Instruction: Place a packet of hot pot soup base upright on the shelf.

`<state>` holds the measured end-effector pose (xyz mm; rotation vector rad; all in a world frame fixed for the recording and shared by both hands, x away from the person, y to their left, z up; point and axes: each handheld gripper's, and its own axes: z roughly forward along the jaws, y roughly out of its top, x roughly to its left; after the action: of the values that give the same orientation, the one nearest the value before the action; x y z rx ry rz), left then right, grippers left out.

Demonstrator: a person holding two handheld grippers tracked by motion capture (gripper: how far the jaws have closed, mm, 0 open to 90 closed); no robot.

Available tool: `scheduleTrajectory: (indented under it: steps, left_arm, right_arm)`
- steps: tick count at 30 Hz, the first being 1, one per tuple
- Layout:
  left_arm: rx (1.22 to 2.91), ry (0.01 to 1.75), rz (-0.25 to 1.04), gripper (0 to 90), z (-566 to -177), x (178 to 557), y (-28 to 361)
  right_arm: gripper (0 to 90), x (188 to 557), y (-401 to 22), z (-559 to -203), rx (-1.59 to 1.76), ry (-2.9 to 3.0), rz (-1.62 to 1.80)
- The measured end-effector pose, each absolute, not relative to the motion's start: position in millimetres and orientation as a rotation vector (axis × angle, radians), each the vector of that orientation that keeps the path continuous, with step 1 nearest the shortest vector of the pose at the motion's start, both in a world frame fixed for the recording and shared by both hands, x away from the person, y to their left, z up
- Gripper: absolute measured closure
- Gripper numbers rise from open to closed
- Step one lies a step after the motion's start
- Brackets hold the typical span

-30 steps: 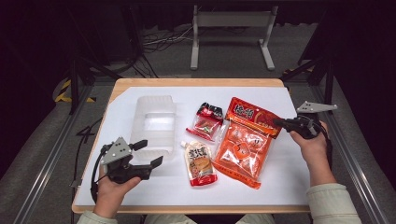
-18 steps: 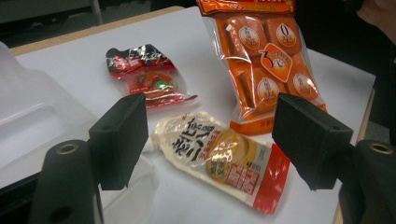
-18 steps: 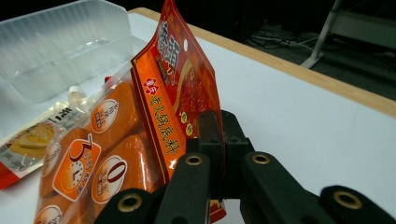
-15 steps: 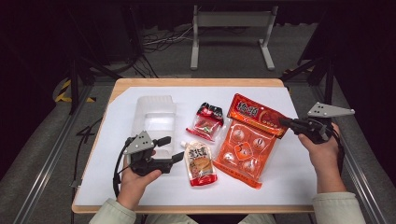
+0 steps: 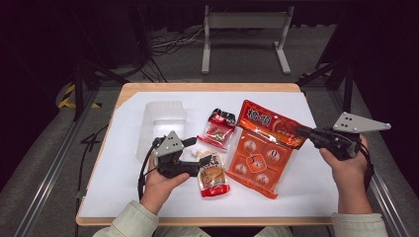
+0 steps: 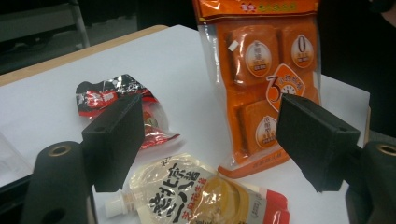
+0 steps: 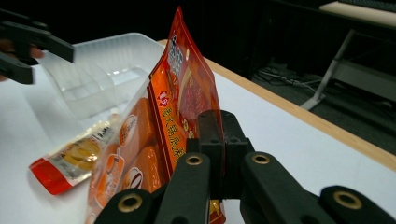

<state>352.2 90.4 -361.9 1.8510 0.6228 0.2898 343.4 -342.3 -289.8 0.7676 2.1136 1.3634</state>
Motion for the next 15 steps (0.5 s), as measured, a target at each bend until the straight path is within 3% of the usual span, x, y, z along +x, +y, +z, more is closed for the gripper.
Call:
scheduleTrajectory:
  steps: [4, 15]
  left_arm:
    - [1.867, 0.612, 0.277, 26.9, -360, 357, 86]
    - [1.868, 0.568, 0.287, 17.6, -359, 358, 65]
  right_arm:
    - [90.0, 334, -338, -281, 0.723, 2.097, 1.377]
    - [90.0, 314, -328, -267, 0.617, 2.095, 1.394]
